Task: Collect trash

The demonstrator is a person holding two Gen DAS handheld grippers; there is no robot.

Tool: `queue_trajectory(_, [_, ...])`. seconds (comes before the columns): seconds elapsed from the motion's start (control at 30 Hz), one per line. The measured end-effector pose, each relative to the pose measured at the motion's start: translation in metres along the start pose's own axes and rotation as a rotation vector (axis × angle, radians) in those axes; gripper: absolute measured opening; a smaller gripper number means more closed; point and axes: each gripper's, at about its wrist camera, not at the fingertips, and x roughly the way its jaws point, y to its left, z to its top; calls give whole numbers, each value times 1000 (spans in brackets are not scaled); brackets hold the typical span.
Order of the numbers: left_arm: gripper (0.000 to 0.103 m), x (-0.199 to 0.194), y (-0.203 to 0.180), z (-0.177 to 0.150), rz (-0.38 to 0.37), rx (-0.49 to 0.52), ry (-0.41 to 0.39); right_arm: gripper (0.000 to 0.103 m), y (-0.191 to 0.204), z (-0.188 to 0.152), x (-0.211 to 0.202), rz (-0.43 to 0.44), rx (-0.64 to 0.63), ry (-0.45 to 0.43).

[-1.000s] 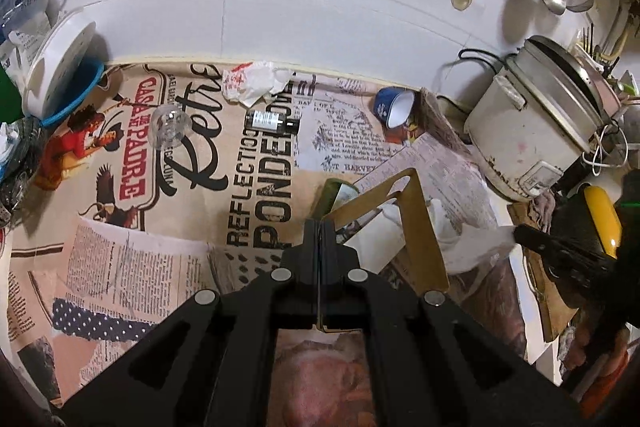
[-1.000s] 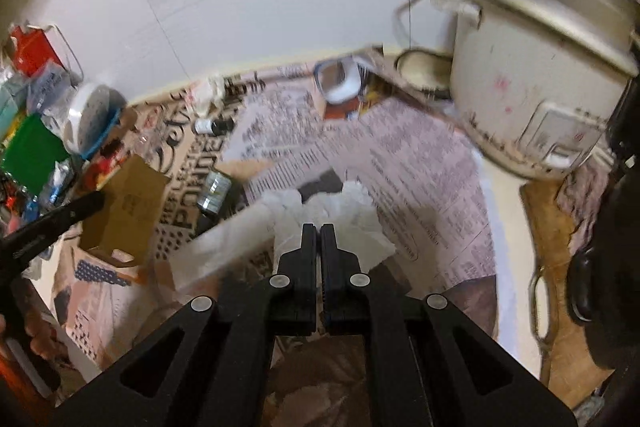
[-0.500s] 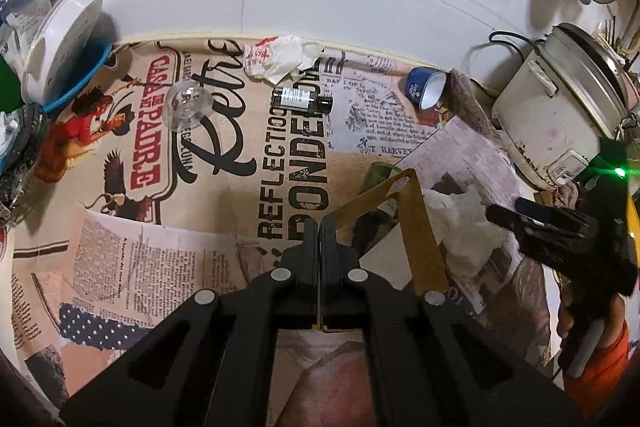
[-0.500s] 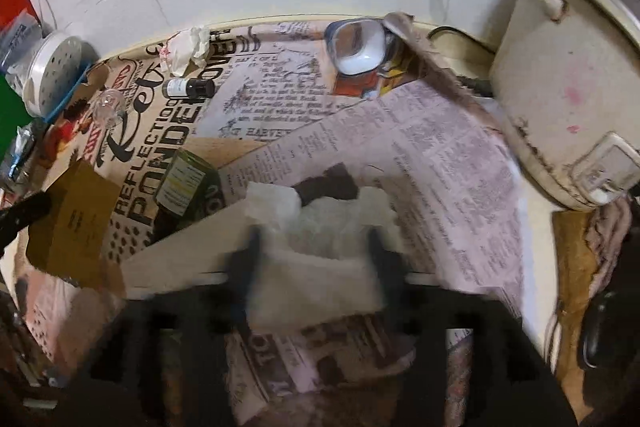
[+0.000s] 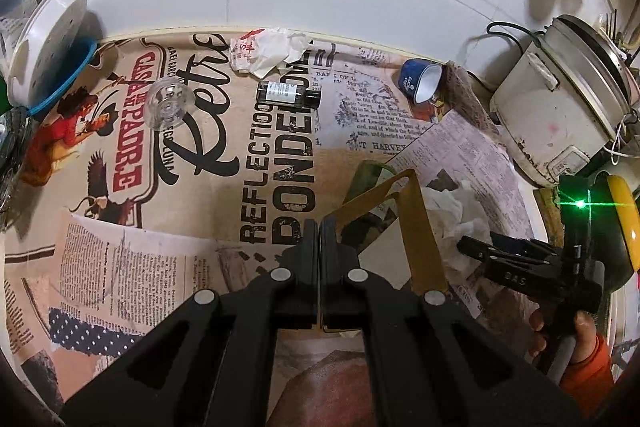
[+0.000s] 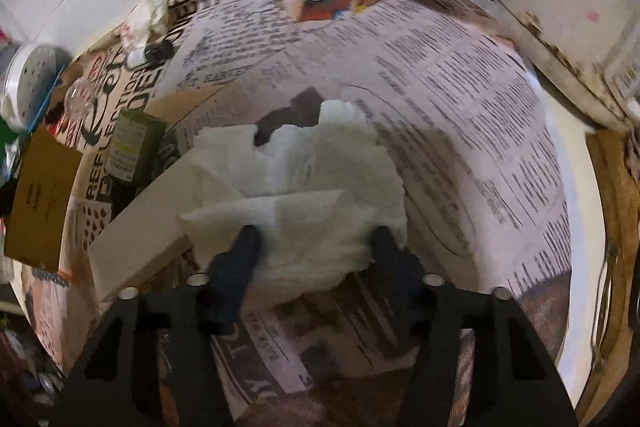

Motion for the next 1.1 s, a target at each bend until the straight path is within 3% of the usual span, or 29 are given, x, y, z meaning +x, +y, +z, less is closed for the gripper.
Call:
queue_trajectory(0.03, [0,0,0,0,1,-1,2,34,3,0,0,6,-15,1])
queue_trajectory(0.07, [0,0,0,0,1,-1,3,31,6,0,1,16,-22,4])
queue_trajectory(0.13, [0,-1,-3,-1,2,1,3,10,6,-1,2,58,-22,11])
queue_trajectory(0.37, [0,-19,-26,-13,-5,-4,-24,8,-7,-18,-41,107,13,-66])
queue_trajectory(0.7, [0,-87,-77,-68,39,-76,-136,8,-7,-52,-151,177,-123,-252])
queue_trajectory(1.1, [0,-178,-80,-128,45,-69,-225,8,24,-123,-229,233,-197,-364])
